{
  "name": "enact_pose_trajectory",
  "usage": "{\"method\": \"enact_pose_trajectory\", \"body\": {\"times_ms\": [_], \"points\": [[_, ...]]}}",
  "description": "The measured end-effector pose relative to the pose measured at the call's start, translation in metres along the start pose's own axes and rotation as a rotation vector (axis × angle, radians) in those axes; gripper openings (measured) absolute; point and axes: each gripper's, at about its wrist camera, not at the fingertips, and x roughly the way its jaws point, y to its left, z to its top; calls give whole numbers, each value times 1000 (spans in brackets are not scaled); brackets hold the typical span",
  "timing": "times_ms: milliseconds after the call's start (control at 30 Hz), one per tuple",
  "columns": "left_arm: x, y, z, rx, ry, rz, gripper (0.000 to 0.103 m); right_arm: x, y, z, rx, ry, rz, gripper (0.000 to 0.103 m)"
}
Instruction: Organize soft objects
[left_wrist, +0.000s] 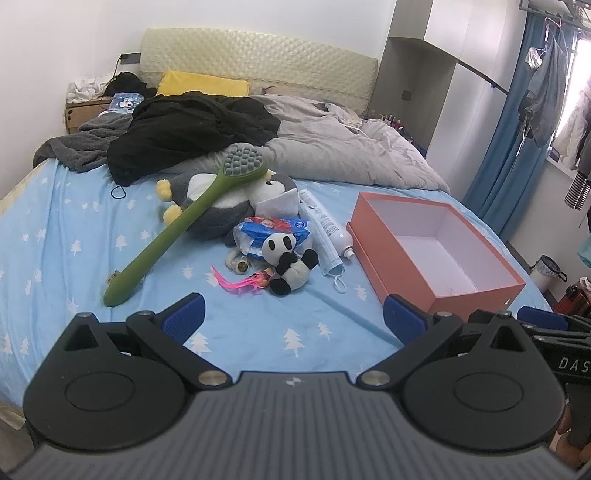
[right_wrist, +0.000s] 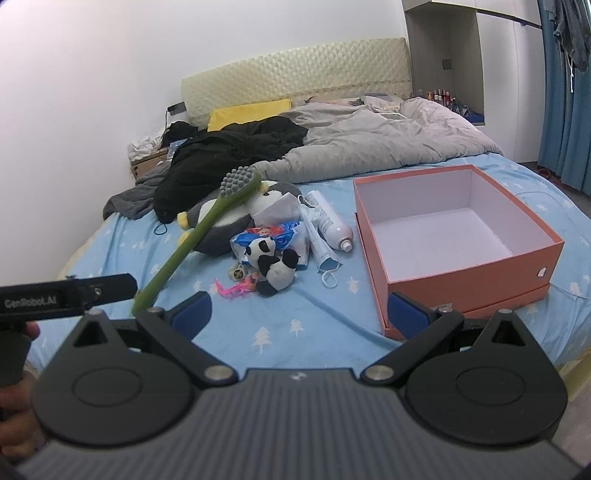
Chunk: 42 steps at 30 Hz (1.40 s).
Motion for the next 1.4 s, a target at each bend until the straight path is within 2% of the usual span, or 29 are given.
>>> {"method": "enact_pose_trajectory", "body": {"times_ms": [800,933,1400], "points": [[10,1,-4,-4,18,4,103,5,-5,-2,18,12,0,103],[13,3,-1,0,-2,10,103,13,-9,-3,38,30,2,103],[66,19,0,12,36,43,103,51,-15,-3,36,63,18,103]]}}
